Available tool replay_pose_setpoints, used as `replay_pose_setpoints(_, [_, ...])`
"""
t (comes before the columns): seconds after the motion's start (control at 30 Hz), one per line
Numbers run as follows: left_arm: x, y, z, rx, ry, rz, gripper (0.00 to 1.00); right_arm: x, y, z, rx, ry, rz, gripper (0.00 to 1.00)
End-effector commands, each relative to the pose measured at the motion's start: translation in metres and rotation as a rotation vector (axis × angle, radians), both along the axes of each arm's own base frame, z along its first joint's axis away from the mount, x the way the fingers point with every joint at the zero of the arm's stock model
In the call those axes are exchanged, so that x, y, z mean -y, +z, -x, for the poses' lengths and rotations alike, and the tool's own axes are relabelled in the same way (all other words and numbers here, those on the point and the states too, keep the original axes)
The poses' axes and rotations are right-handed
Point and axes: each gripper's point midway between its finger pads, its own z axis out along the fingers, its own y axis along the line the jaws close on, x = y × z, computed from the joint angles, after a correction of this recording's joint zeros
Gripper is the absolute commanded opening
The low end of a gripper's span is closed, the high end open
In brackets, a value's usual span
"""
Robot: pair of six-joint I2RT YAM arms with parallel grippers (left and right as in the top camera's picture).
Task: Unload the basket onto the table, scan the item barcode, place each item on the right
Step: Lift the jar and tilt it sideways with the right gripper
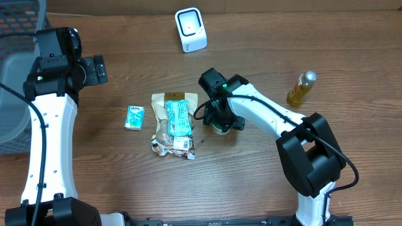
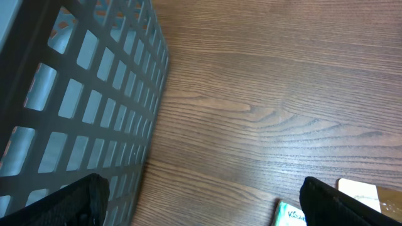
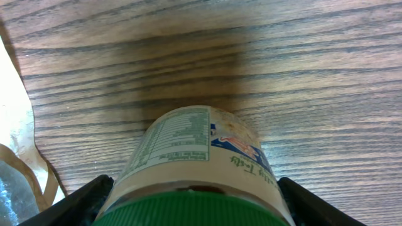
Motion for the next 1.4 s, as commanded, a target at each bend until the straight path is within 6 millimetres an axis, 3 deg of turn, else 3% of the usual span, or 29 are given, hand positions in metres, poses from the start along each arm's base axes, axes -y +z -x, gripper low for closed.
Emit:
replay_pose_setpoints(0.0, [0.003,0.011,-0.001,0.032,0.0,0.002,1.0,0.006,-0.001,-0.003,0.008,-0.014,0.015,0.79])
replay_pose_setpoints(0.1, [0.003,0.011,-0.001,0.032,0.0,0.002,1.0,0.006,-0.001,-0.003,0.008,-0.014,0.015,0.76])
replay_pose_setpoints(0.23, [0.003,0.011,-0.001,0.031,0.0,0.003,0.99,0.005,0.0,-0.004,0.01,-0.014,0.014,0.61])
replay_pose_setpoints(0.33, [0.003,0.011,-0.002,0.032,0.0,0.002,0.99,0.006,0.008,-0.008,0.015,-0.021,0.01,0.56])
replay_pose_setpoints(0.5, [0.003,0.011,-0.001,0.031,0.0,0.003,0.99,0.013,0.043,-0.018,0.018,-0.043,0.008,0.56])
replay_pose_setpoints(0.6, [0.003,0.011,-0.001,0.032,0.0,0.002,1.0,0.017,0.072,-0.022,0.008,-0.026,-0.023,0.5])
replay_pose_setpoints(0.77, [0.003,0.011,-0.001,0.031,0.0,0.003,1.0,-0.004,0.108,0.002,-0.16,0.033,-0.268,0.22])
replay_pose_setpoints(0.97, [0.003,0.011,-0.001,0.032,0.0,0.002,1.0,-0.03,0.132,0.039,-0.37,0.026,-0.507,0.2])
replay_pose_setpoints(1.37, [0.003,0.011,-0.001,0.032,0.0,0.002,1.0,-0.06,0.168,0.061,-0.54,-0.01,-0.757,0.17])
